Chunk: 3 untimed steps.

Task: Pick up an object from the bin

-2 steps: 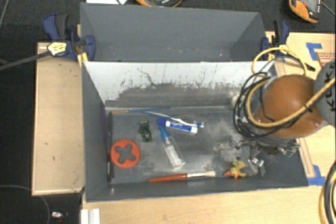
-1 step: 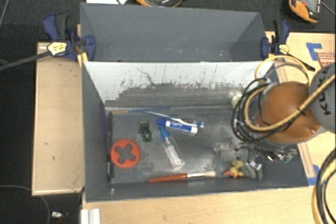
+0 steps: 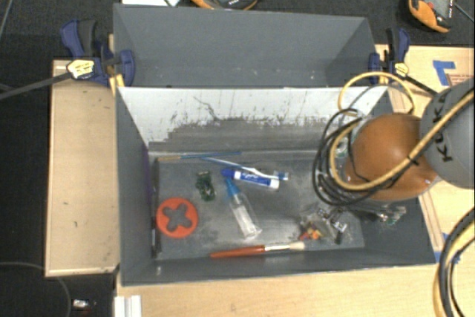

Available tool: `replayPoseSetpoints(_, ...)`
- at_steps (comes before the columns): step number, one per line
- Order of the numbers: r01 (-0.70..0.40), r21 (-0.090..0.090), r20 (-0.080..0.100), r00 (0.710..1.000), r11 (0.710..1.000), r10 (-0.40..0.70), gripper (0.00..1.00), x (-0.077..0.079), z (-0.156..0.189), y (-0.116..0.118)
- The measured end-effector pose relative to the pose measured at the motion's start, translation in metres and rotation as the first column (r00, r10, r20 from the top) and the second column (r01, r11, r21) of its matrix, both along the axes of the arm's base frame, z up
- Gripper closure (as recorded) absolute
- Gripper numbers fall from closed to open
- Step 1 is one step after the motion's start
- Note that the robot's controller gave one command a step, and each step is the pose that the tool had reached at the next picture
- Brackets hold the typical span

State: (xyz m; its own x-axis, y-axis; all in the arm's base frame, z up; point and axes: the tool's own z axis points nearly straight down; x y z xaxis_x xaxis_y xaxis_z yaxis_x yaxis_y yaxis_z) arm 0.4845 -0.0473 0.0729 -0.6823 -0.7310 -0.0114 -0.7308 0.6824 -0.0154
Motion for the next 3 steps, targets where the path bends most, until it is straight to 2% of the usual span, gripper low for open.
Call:
replayPoseSetpoints(1,-0.002,0.0,0.0,1.0,1.0,0.002,1.0,0.0,0.0,0.0)
replayPoseSetpoints(2,0.001,0.003,-0.014,1.0,1.0,-0.001,1.0,-0.004,0.025,0.001)
replayPoseSetpoints(3,0.002,0.002,-0.005,1.0,1.0,-0.002,1.0,-0.002,0.06,0.001)
